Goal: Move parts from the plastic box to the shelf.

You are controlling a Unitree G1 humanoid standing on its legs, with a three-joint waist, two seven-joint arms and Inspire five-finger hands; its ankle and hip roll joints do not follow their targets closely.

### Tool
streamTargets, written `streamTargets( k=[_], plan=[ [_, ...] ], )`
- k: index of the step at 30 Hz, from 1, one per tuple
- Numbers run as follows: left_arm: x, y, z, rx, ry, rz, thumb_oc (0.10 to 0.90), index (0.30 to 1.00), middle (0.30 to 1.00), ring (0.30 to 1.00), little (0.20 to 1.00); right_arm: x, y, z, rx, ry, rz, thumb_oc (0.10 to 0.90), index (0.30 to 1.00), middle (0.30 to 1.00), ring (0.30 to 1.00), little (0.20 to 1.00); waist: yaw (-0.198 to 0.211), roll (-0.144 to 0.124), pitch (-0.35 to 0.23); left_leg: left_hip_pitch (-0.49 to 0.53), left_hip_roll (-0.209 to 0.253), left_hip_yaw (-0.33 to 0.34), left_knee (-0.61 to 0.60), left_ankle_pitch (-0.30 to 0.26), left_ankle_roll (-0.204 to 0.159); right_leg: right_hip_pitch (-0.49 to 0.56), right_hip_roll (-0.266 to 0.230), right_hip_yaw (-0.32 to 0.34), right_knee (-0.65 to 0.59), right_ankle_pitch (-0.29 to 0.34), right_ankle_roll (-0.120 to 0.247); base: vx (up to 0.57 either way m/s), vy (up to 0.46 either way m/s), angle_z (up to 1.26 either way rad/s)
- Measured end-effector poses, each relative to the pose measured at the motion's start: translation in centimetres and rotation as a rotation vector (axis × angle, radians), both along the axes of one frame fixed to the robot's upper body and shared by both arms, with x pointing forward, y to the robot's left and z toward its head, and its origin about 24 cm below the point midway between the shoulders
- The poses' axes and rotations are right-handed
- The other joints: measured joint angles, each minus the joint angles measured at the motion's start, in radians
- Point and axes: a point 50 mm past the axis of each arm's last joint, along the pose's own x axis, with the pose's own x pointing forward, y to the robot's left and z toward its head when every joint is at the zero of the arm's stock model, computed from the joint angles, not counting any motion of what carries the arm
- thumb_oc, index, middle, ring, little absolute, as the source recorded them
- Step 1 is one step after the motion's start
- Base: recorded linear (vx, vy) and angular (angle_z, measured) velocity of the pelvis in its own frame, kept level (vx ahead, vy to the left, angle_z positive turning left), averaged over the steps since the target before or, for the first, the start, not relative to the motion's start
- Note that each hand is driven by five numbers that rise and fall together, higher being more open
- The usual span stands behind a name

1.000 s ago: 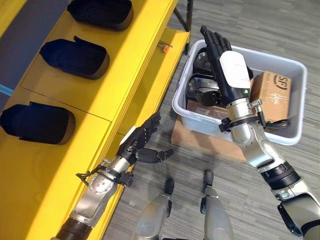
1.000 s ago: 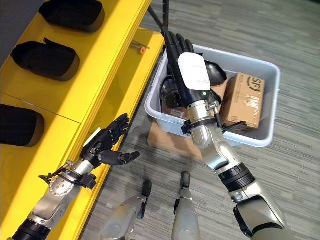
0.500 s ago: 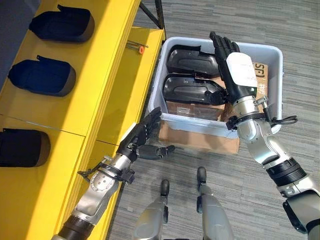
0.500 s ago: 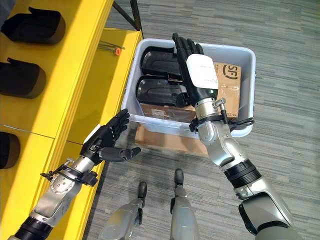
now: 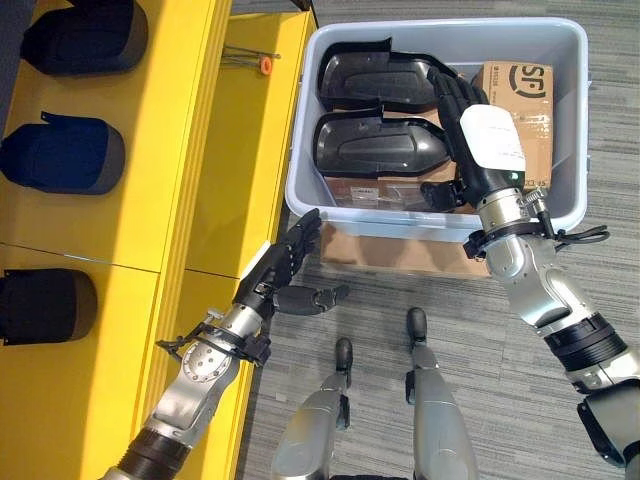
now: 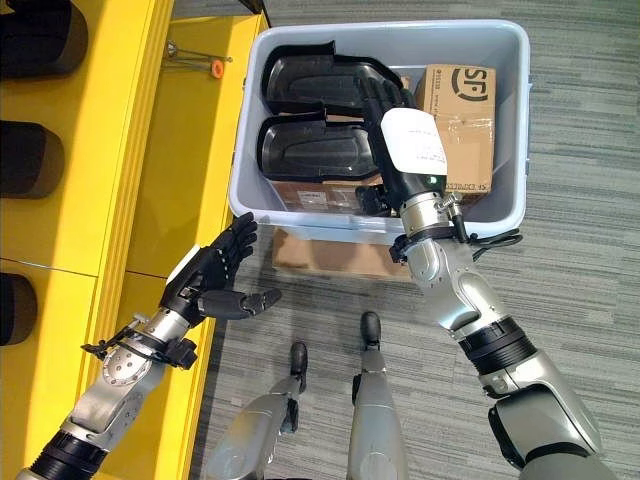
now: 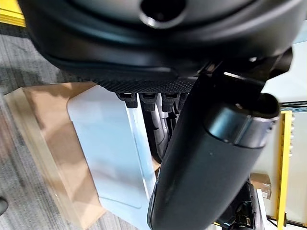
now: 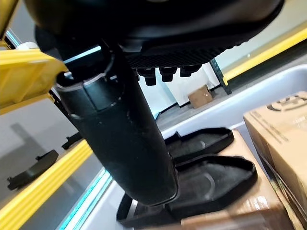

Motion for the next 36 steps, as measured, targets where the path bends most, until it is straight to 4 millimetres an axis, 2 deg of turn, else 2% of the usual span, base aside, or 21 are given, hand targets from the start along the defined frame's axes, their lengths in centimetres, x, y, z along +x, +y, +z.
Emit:
streamTargets(
  k=[3,6,9,10,17,20,25,31,36],
  plan=[
    [0.0,0.0,0.0,0.0,0.002,0.0,0.9,1.0,1.0,1.0,1.0,0.0,0.1,0.1,-0.008,0.005,0.004,0.9,1.0,1.0,1.0,1.0,0.001,0.002,0.001,-0.038,-0.001,0.002,0.015,0.001,-0.001,-0.047,0.0,0.003,0.033,-0.009,-0.007,-0.05,-0.021,0.02],
    [-0.1,-0.6,1.0,-0.016,-0.041,-0.008,0.9,1.0,1.0,1.0,1.0,0.1,0.3,1.8,-0.024,-0.047,0.013,0.9,1.0,1.0,1.0,1.0,0.003,0.003,0.001,-0.175,-0.022,-0.001,0.116,-0.022,-0.002,-0.197,-0.013,0.014,0.163,-0.053,-0.013,-0.09,-0.048,0.13],
    [0.1,-1.1,1.5,-0.026,-0.064,-0.021,0.9,1.0,1.0,1.0,1.0,0.1,1.0,2.7,-0.037,-0.077,0.034,0.9,1.0,1.0,1.0,1.0,0.008,0.008,0.001,-0.339,-0.031,-0.002,0.303,-0.092,-0.003,-0.344,-0.018,0.026,0.317,-0.105,-0.025,-0.06,-0.026,0.12],
    [0.0,-1.2,1.5,-0.027,-0.064,-0.023,0.9,1.0,1.0,1.0,1.0,0.1,1.2,2.7,-0.043,-0.075,0.037,0.9,1.0,1.0,1.0,1.0,0.01,0.009,0.001,-0.364,-0.033,-0.001,0.339,-0.106,-0.003,-0.364,-0.015,0.027,0.345,-0.114,-0.026,-0.05,-0.01,0.1],
    [-0.4,-1.9,2.8,-0.051,-0.118,-0.031,0.9,1.0,1.0,1.0,1.0,-1.4,3.0,4.2,-0.116,-0.2,0.089,0.9,1.0,1.0,1.0,1.0,0.004,0.02,-0.003,-0.668,-0.032,-0.011,0.853,-0.328,0.01,-0.62,0.004,0.038,0.742,-0.28,-0.033,0.01,-0.019,0.06],
    [-0.4,-2.1,3.3,-0.052,-0.13,-0.038,0.9,1.0,1.0,1.0,1.0,-1.6,3.3,4.3,-0.134,-0.228,0.086,0.9,1.0,1.0,1.0,1.0,0.007,0.02,-0.003,-0.775,-0.032,-0.012,0.978,-0.36,0.013,-0.711,0.008,0.046,0.831,-0.289,-0.026,0.02,-0.02,0.01],
    [-0.3,-1.9,2.9,-0.037,-0.102,-0.033,0.9,1.0,1.0,1.0,1.0,-1.4,3.0,4.3,-0.12,-0.239,0.051,0.9,1.0,1.0,1.0,1.0,0.024,0.02,-0.003,-0.853,-0.034,-0.008,1.063,-0.374,0.021,-0.772,0.009,0.059,0.877,-0.29,-0.021,0.01,0.002,-0.01],
    [-0.8,-1.3,2.1,-0.069,-0.055,-0.015,0.9,1.0,1.0,1.0,1.0,-1.6,2.7,4.6,-0.068,-0.276,0.049,0.9,1.0,1.0,1.0,1.0,0.032,0.02,-0.003,-0.861,-0.038,0.01,1.072,-0.376,0.04,-0.773,0.006,0.077,0.873,-0.291,-0.016,0.01,0.004,-0.01],
    [-1.0,-1.3,2.6,-0.071,-0.075,-0.028,0.9,1.0,1.0,1.0,1.0,-1.9,1.8,5.4,0.025,-0.268,0.054,0.9,1.0,1.0,1.0,1.0,0.029,0.02,-0.003,-0.859,-0.05,0.02,1.073,-0.384,0.054,-0.773,0.005,0.089,0.88,-0.291,-0.011,0.01,0.018,0.01]
  ],
)
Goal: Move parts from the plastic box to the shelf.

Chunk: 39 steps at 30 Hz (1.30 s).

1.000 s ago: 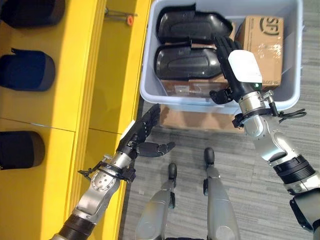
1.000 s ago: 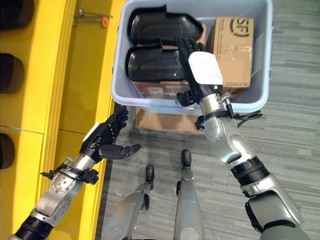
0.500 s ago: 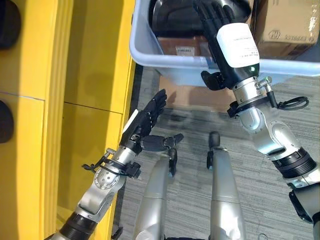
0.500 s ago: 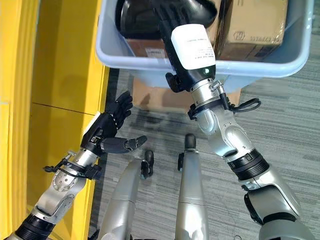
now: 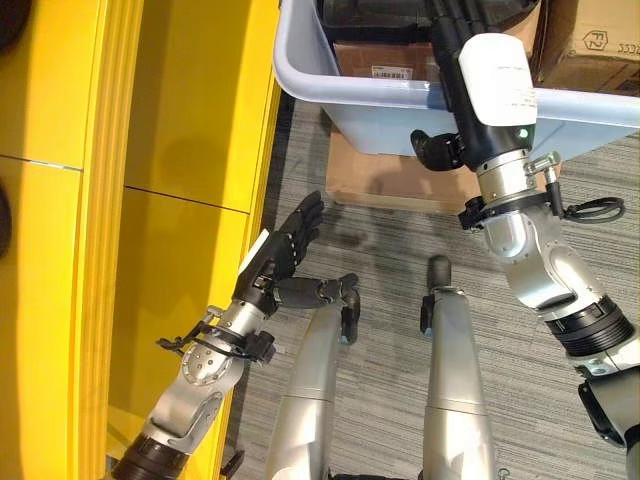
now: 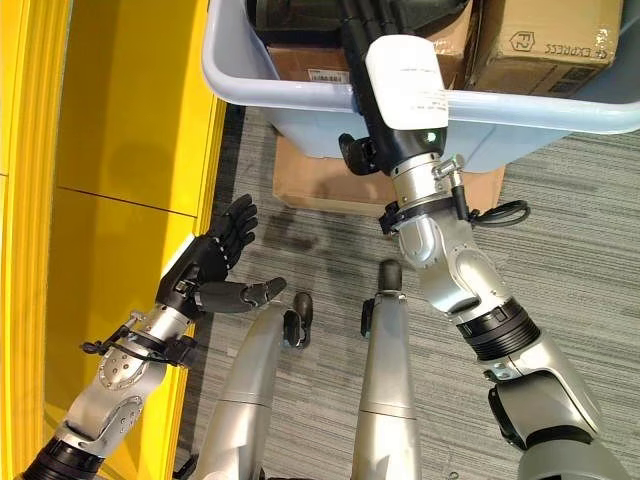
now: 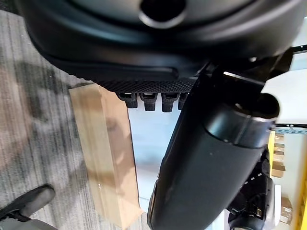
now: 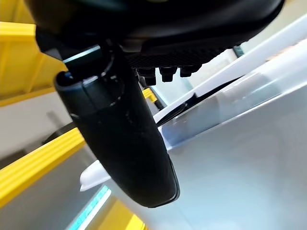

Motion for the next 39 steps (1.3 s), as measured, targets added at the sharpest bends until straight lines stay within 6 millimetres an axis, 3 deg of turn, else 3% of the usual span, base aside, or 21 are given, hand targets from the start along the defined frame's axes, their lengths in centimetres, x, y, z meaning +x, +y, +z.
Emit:
streamTargets(
  k=[7,10,11,14,18,21,26,29,33,37,39],
  plan=[
    [0.0,-0.3,0.4,0.008,-0.008,-0.031,0.9,1.0,1.0,1.0,1.0,-2.4,2.1,1.4,-0.055,-0.024,0.151,0.9,1.0,1.0,1.0,1.0,-0.001,0.0,0.0,0.039,0.0,0.024,-0.018,-0.003,0.002,0.029,-0.002,0.018,-0.016,-0.002,0.006,-0.01,0.024,-0.06],
    [-0.1,-0.2,0.3,0.008,-0.005,-0.032,0.9,1.0,1.0,1.0,1.0,-4.6,3.9,1.7,-0.1,0.005,0.292,0.9,1.0,1.0,1.0,1.0,-0.003,0.0,0.0,0.059,0.002,0.024,-0.032,-0.003,0.004,0.051,-0.001,0.018,-0.033,-0.001,0.007,-0.01,-0.003,-0.01],
    [-0.1,-0.2,0.3,0.009,-0.003,-0.033,0.9,1.0,1.0,1.0,1.0,-6.0,5.1,1.7,-0.128,0.056,0.416,0.9,1.0,1.0,1.0,1.0,-0.003,0.0,0.0,0.071,0.003,0.023,-0.044,-0.002,0.005,0.064,0.0,0.018,-0.046,0.002,0.008,-0.05,-0.039,-0.02],
    [-0.4,0.0,0.4,0.006,-0.009,-0.03,0.9,1.0,1.0,1.0,1.0,-8.5,7.5,0.7,-0.197,0.176,0.639,0.9,1.0,1.0,1.0,1.0,-0.003,0.0,0.0,0.084,0.007,0.018,-0.059,0.001,0.005,0.083,0.001,0.009,-0.068,0.005,0.008,-0.05,-0.069,-0.02],
    [-0.6,0.2,0.7,0.024,-0.02,-0.053,0.9,1.0,1.0,1.0,1.0,-9.7,9.4,-1.3,-0.229,0.387,0.844,0.9,1.0,1.0,1.0,1.0,0.001,0.0,0.0,0.091,0.012,0.004,-0.068,0.005,0.003,0.101,0.005,-0.005,-0.088,0.01,0.012,-0.03,-0.075,0.01],
    [-0.8,0.4,0.8,0.054,-0.024,-0.069,0.9,1.0,1.0,1.0,1.0,-9.6,10.2,-2.7,-0.17,0.492,0.9,0.9,1.0,1.0,1.0,1.0,0.001,0.0,0.0,0.097,0.013,-0.006,-0.072,0.007,0.002,0.12,0.006,-0.019,-0.1,0.015,0.018,-0.02,-0.061,0.05],
    [-0.9,0.4,0.6,0.054,-0.015,-0.067,0.9,1.0,1.0,1.0,1.0,-7.5,9.7,-3.0,0.075,0.54,0.864,0.9,1.0,1.0,1.0,1.0,0.002,0.0,0.0,0.142,0.009,-0.008,-0.098,0.013,0.007,0.163,0.001,-0.021,-0.127,0.017,0.017,0.0,-0.025,0.01],
    [-1.0,0.0,0.3,0.054,-0.001,-0.084,0.9,1.0,1.0,1.0,1.0,-6.2,8.9,-2.9,0.388,0.48,0.848,0.9,1.0,1.0,1.0,1.0,0.0,0.0,0.0,0.149,0.004,-0.008,-0.108,0.016,0.009,0.172,-0.004,-0.021,-0.138,0.017,0.017,0.01,0.003,0.01],
    [-1.0,-0.2,-0.3,0.058,0.024,-0.093,0.9,1.0,1.0,1.0,1.0,-3.5,5.0,-1.9,0.756,0.334,0.812,0.9,1.0,1.0,1.0,1.0,-0.001,0.0,0.0,0.161,-0.004,-0.001,-0.114,0.016,0.012,0.18,-0.01,-0.013,-0.138,0.015,0.02,0.05,0.043,0.01],
    [-0.9,0.3,-1.3,0.063,0.064,-0.069,0.9,1.0,1.0,1.0,1.0,-3.7,1.2,0.3,0.991,0.145,0.831,0.9,1.0,1.0,1.0,1.0,-0.005,0.0,0.0,0.169,-0.008,0.015,-0.119,0.017,0.015,0.18,-0.013,0.0,-0.127,0.014,0.023,0.03,0.043,-0.03],
    [-1.0,0.3,-1.5,0.063,0.071,-0.068,0.9,1.0,1.0,1.0,1.0,-4.0,0.5,0.9,1.033,0.081,0.846,0.9,1.0,1.0,1.0,1.0,-0.007,0.0,0.0,0.179,-0.015,0.019,-0.124,0.018,0.017,0.182,-0.02,0.008,-0.12,0.011,0.026,0.01,0.008,-0.02]
  ],
)
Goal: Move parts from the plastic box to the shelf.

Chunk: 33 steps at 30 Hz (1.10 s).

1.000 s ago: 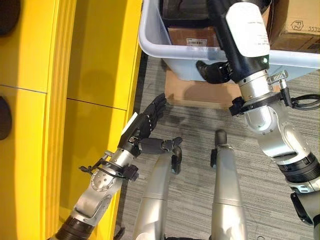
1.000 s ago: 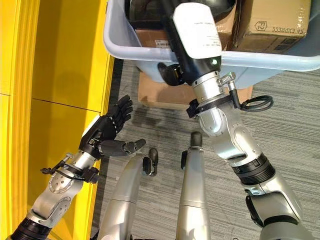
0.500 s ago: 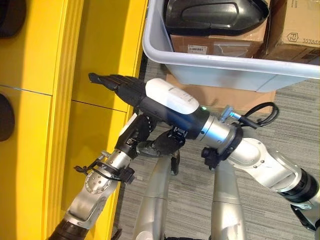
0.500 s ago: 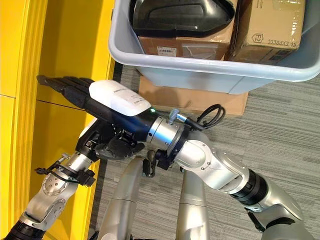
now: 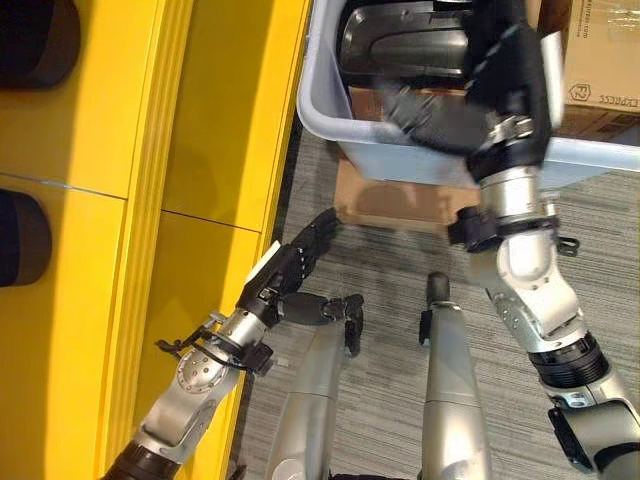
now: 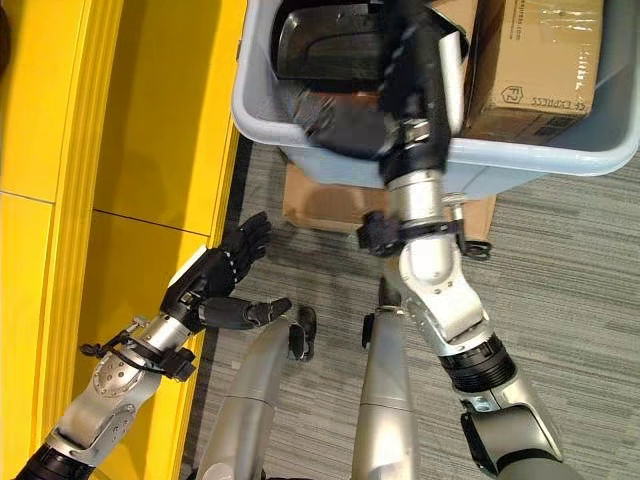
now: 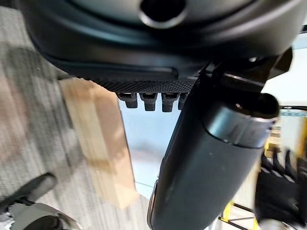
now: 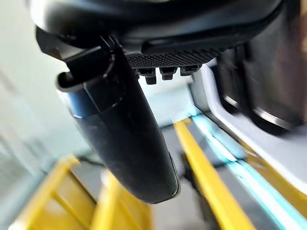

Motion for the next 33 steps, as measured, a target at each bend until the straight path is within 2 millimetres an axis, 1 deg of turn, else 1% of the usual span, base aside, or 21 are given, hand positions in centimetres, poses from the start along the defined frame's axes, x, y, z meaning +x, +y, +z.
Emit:
streamTargets(
  k=[2,7,10,13,17,18,20,21,24,25,26,27,28,29,32,33],
  plan=[
    [0.0,0.0,0.0,-0.002,-0.003,-0.001,0.9,1.0,1.0,1.0,1.0,-0.4,-0.3,0.4,0.027,-0.021,-0.003,0.9,1.0,1.0,1.0,1.0,-0.001,0.0,0.0,0.003,-0.003,-0.001,-0.008,0.005,0.003,0.003,-0.002,0.001,-0.004,-0.001,0.0,0.01,0.003,0.05],
    [-0.2,0.0,0.0,-0.009,-0.01,-0.002,0.9,1.0,1.0,1.0,1.0,-0.5,-0.3,0.1,0.028,0.002,-0.015,0.9,1.0,1.0,1.0,1.0,0.001,0.0,0.0,0.012,-0.003,0.0,-0.01,0.006,0.004,0.009,-0.003,0.001,-0.008,-0.001,0.0,0.0,0.001,0.01],
    [-0.3,0.0,-0.1,-0.007,-0.01,-0.021,0.9,1.0,1.0,1.0,1.0,-0.5,-0.8,0.0,0.022,0.007,-0.063,0.9,1.0,1.0,1.0,1.0,0.0,0.0,0.0,0.012,-0.003,-0.001,-0.01,0.007,0.003,0.01,-0.003,0.0,-0.009,0.0,-0.001,0.0,-0.011,0.0],
    [-0.3,0.0,-0.1,-0.006,-0.009,-0.024,0.9,1.0,1.0,1.0,1.0,-0.5,-1.0,0.0,-0.04,-0.012,-0.151,0.9,1.0,1.0,1.0,1.0,-0.004,0.0,0.0,0.012,-0.002,0.0,-0.01,0.006,0.004,0.011,-0.002,0.0,-0.011,0.0,-0.001,0.0,0.0,0.0],
    [-0.3,0.0,-0.1,-0.024,-0.002,-0.025,0.9,1.0,1.0,1.0,1.0,-0.7,-1.3,0.3,-0.236,-0.098,-0.372,0.9,1.0,1.0,1.0,1.0,-0.001,0.0,0.0,0.012,-0.002,0.0,-0.011,0.007,0.004,0.012,-0.002,-0.001,-0.011,0.0,0.0,0.0,0.0,0.0],
    [-0.3,0.0,-0.1,-0.043,0.005,-0.026,0.9,1.0,1.0,1.0,1.0,-0.9,-1.1,0.6,-0.309,-0.158,-0.456,0.9,1.0,1.0,1.0,1.0,0.0,0.0,0.0,0.013,-0.003,0.0,-0.011,0.008,0.003,0.014,-0.003,-0.002,-0.007,0.001,0.0,0.0,0.0,0.0],
    [-0.3,0.0,0.0,-0.044,0.003,-0.025,0.9,1.0,1.0,1.0,1.0,-1.2,-0.6,1.8,-0.424,-0.25,-0.562,0.9,1.0,1.0,1.0,1.0,0.001,0.0,0.0,0.015,-0.004,-0.002,-0.011,0.009,0.002,0.015,-0.004,-0.001,-0.003,0.0,0.0,0.01,-0.022,0.01],
    [-0.2,0.0,0.1,-0.048,0.003,-0.027,0.9,1.0,1.0,1.0,1.0,-1.0,-0.3,2.8,-0.502,-0.307,-0.631,0.9,1.0,1.0,1.0,1.0,0.004,0.0,0.0,0.016,-0.005,-0.002,-0.011,0.011,0.002,0.015,-0.006,-0.001,0.0,0.0,0.0,0.02,-0.046,0.04],
    [-0.2,0.1,0.1,-0.075,0.012,-0.029,0.9,1.0,1.0,1.0,1.0,0.2,0.4,5.4,-0.666,-0.384,-0.786,0.9,1.0,1.0,1.0,1.0,0.014,0.0,0.0,0.017,-0.011,-0.015,-0.012,0.019,-0.002,0.019,-0.015,-0.012,0.004,0.0,0.0,0.03,-0.084,0.14],
    [-0.2,0.2,0.2,-0.062,0.011,-0.043,0.9,1.0,1.0,1.0,1.0,1.0,0.0,6.4,-0.744,-0.391,-0.869,0.9,1.0,1.0,1.0,1.0,0.02,0.0,0.0,0.017,-0.016,-0.027,-0.013,0.022,-0.006,0.023,-0.021,-0.021,0.004,0.0,0.0,0.02,-0.08,0.22],
    [-0.3,0.3,0.3,-0.054,0.009,-0.051,0.9,1.0,1.0,1.0,1.0,1.3,-0.5,6.7,-0.774,-0.391,-0.908,0.9,1.0,1.0,1.0,1.0,0.027,0.0,0.0,0.016,-0.017,-0.03,-0.012,0.023,-0.008,0.024,-0.023,-0.027,0.001,-0.001,-0.001,0.02,-0.102,0.27],
    [-0.4,0.5,0.5,-0.051,0.011,-0.069,0.9,1.0,1.0,1.0,1.0,1.8,-1.9,7.3,-0.818,-0.368,-0.991,0.9,1.0,1.0,1.0,1.0,0.042,0.0,0.0,0.011,-0.019,-0.042,-0.014,0.022,-0.006,0.024,-0.026,-0.04,-0.002,-0.001,-0.002,0.02,-0.078,0.2],
    [-0.5,0.8,0.5,-0.048,0.018,-0.068,0.9,1.0,1.0,1.0,1.0,2.2,-2.7,7.6,-0.831,-0.341,-1.043,0.9,1.0,1.0,1.0,1.0,0.057,0.0,0.0,0.008,-0.019,-0.05,-0.014,0.024,-0.007,0.024,-0.027,-0.049,-0.003,0.0,-0.003,0.03,-0.081,0.18],
    [-0.6,1.0,0.4,-0.037,0.026,-0.064,0.9,1.0,1.0,1.0,1.0,2.6,-3.1,7.8,-0.858,-0.316,-1.084,0.9,1.0,1.0,1.0,1.0,0.063,0.0,0.0,0.005,-0.019,-0.054,-0.013,0.024,-0.008,0.024,-0.029,-0.054,-0.004,0.0,-0.003,0.04,-0.051,0.1],
    [-0.9,1.2,0.0,-0.029,0.046,-0.064,0.9,1.0,1.0,1.0,1.0,3.6,-3.5,8.1,-0.939,-0.261,-1.163,0.9,1.0,1.0,1.0,1.0,0.063,0.0,0.0,-0.001,-0.019,-0.062,-0.013,0.027,-0.012,0.023,-0.032,-0.063,-0.008,0.0,-0.004,0.03,-0.045,0.05],
    [-0.9,1.2,-0.1,-0.028,0.047,-0.069,0.9,1.0,1.0,1.0,1.0,3.9,-3.7,8.2,-0.978,-0.245,-1.199,0.9,1.0,1.0,1.0,1.0,0.062,0.0,0.0,-0.005,-0.019,-0.066,-0.013,0.031,-0.019,0.023,-0.034,-0.067,-0.01,0.001,-0.004,0.03,-0.041,0.06]
  ],
)
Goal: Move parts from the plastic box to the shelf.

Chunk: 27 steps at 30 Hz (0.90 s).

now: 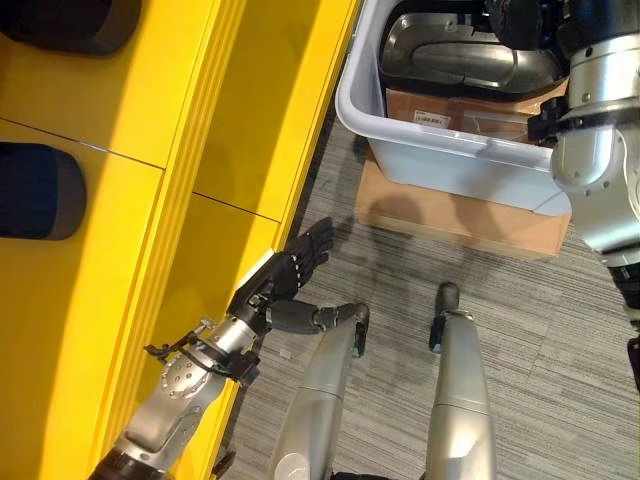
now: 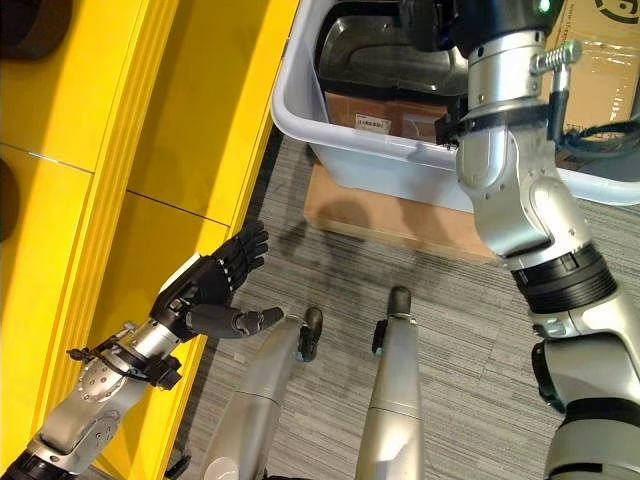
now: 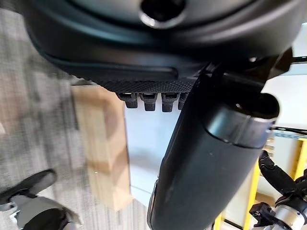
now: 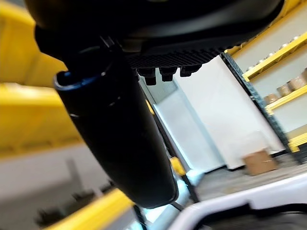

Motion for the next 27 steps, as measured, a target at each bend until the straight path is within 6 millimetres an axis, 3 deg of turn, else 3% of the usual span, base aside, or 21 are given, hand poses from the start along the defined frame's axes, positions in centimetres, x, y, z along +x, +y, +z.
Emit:
streamTargets(
  k=[4,7,14,19,27],
  plan=[
    [0.1,0.0,0.3,-0.025,0.004,-0.025,0.9,1.0,1.0,1.0,1.0,1.4,-0.6,0.8,-0.189,0.072,-0.186,0.9,1.0,1.0,1.0,1.0,0.007,0.0,0.0,-0.004,-0.003,-0.011,0.002,0.001,0.0,0.003,-0.004,-0.009,0.007,-0.005,0.001,0.07,-0.055,0.06],
    [0.2,0.6,0.7,0.009,-0.007,-0.026,0.9,1.0,1.0,1.0,1.0,1.6,-1.0,1.3,-0.212,0.095,-0.236,0.9,1.0,1.0,1.0,1.0,0.026,0.0,0.0,-0.007,-0.002,-0.014,0.002,0.004,-0.005,0.003,-0.013,-0.028,0.009,-0.002,0.002,0.05,-0.068,0.08],
    [0.3,1.3,1.1,0.039,-0.015,-0.012,0.9,1.0,1.0,1.0,1.0,2.9,-3.0,0.5,-0.096,0.222,-0.298,0.9,1.0,1.0,1.0,1.0,0.051,0.0,0.0,-0.025,-0.002,-0.032,0.023,0.003,-0.004,-0.001,-0.019,-0.052,0.018,-0.013,-0.011,0.01,-0.032,0.06],
    [0.3,1.2,1.0,0.044,-0.002,-0.017,0.9,1.0,1.0,1.0,1.0,3.4,-2.3,-0.1,-0.035,0.261,-0.265,0.9,1.0,1.0,1.0,1.0,0.04,0.0,0.0,-0.091,-0.003,-0.025,0.059,0.001,0.0,-0.063,-0.018,-0.047,0.047,-0.01,-0.014,0.0,0.0,0.0],
    [0.6,1.0,1.4,0.04,-0.018,-0.016,0.9,1.0,1.0,1.0,1.0,3.8,-2.8,-3.1,0.285,0.336,-0.13,0.9,1.0,1.0,1.0,1.0,0.026,0.0,0.0,-0.114,-0.001,-0.003,0.052,-0.001,0.003,-0.099,-0.013,-0.021,0.042,-0.009,-0.011,-0.03,0.039,-0.05]
  ],
)
